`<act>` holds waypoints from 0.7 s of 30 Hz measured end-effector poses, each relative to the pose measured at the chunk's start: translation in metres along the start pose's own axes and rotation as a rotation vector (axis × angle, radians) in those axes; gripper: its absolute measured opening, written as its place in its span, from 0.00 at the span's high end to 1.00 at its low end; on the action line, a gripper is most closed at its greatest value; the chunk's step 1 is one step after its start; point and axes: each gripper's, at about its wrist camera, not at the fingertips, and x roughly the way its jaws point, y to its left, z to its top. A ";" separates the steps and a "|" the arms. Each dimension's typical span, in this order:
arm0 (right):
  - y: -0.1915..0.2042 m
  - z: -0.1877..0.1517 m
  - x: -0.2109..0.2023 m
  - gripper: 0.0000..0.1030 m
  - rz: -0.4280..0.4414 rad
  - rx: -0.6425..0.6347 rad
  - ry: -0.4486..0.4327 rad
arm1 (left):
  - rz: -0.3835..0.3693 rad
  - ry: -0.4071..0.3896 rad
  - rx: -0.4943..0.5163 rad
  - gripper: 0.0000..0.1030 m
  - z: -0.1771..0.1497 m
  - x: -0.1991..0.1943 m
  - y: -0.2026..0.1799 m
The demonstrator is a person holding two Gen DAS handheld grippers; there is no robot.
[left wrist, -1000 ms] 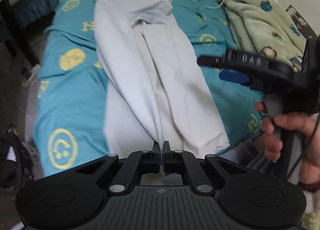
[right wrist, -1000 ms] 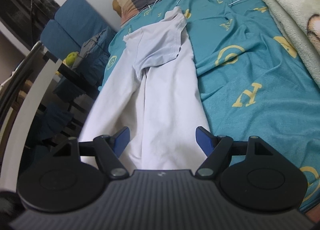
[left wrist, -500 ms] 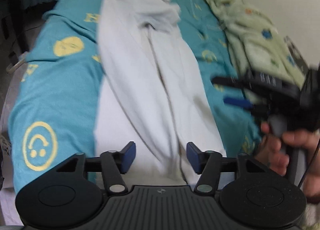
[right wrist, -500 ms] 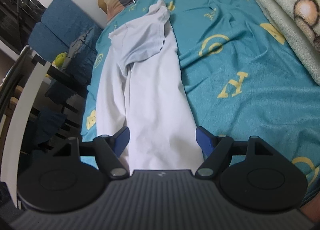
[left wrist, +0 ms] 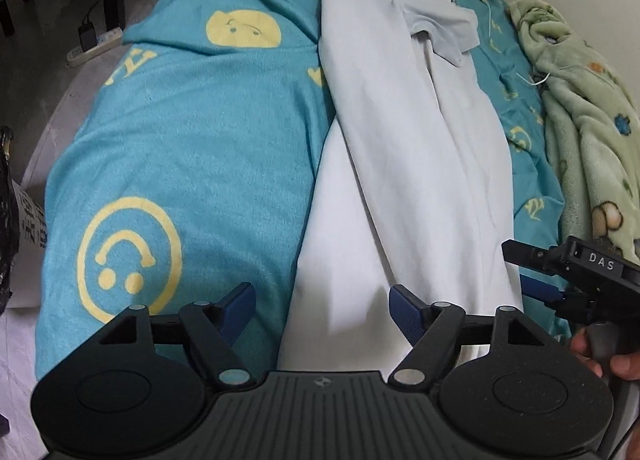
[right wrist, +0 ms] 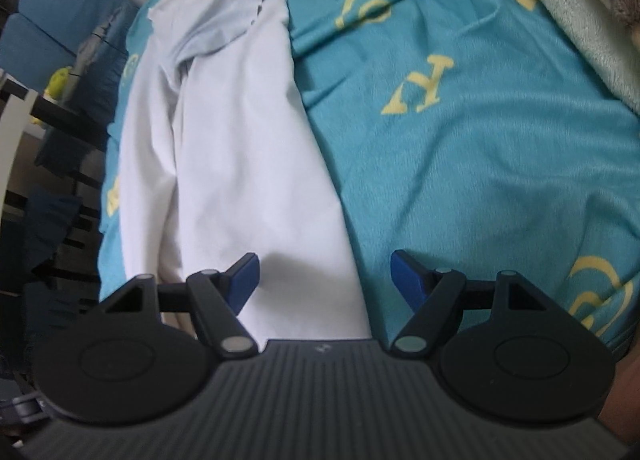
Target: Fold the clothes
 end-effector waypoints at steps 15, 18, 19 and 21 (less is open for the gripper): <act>0.043 -0.054 -0.018 0.66 0.041 -0.217 0.146 | -0.085 0.150 0.059 0.66 -0.028 -0.002 -0.009; 0.046 -0.059 -0.028 0.87 0.027 -0.226 0.112 | -0.136 0.142 0.031 0.93 -0.029 -0.010 -0.003; 0.045 -0.058 -0.033 0.88 0.043 -0.215 0.102 | -0.151 0.130 0.015 0.95 -0.029 -0.015 -0.001; 0.044 -0.055 -0.046 0.90 0.090 -0.192 0.081 | -0.188 0.085 -0.006 0.96 -0.029 -0.031 0.002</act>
